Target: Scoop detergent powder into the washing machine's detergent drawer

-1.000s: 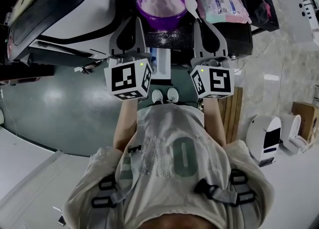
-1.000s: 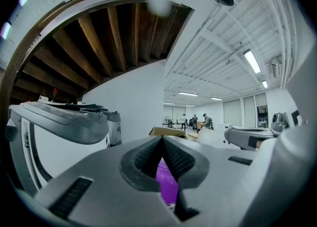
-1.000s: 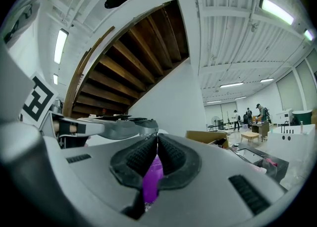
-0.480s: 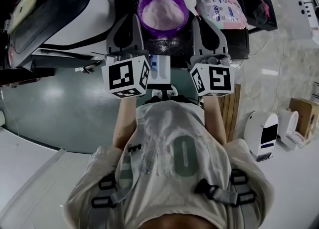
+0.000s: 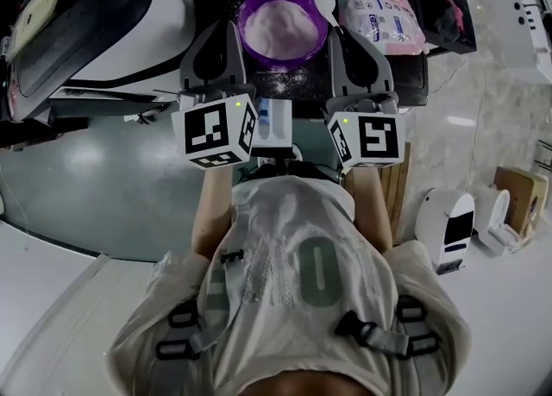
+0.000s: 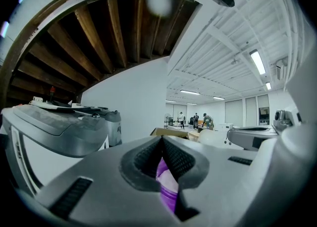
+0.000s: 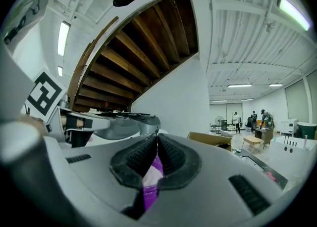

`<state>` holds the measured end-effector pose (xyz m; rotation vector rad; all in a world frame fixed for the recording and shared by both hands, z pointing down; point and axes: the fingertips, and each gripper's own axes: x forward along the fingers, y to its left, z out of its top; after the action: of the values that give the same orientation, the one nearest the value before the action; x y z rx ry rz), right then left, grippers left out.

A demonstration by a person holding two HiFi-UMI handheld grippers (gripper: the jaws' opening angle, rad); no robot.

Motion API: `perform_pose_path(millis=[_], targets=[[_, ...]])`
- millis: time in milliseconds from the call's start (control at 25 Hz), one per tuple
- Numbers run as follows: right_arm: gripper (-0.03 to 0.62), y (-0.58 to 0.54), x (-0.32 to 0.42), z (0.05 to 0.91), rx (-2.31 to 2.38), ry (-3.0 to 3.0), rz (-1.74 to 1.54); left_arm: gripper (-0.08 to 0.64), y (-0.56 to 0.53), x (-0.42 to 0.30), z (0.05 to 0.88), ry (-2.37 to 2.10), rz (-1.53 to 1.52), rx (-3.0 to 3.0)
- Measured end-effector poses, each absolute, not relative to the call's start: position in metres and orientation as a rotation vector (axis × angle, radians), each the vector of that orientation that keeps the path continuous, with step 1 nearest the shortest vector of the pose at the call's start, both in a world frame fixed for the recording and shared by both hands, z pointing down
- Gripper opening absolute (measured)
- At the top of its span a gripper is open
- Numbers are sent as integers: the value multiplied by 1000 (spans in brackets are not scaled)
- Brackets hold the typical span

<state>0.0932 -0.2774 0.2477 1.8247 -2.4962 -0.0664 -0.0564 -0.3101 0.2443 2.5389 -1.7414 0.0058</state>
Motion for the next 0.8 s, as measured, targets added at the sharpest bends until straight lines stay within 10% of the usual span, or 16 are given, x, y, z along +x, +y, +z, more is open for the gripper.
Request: perform_pose_path(millis=[800], targets=[[9,-324,60,317,924,-2095,-205,20,-300,-99,258,-1852,-10,2435]])
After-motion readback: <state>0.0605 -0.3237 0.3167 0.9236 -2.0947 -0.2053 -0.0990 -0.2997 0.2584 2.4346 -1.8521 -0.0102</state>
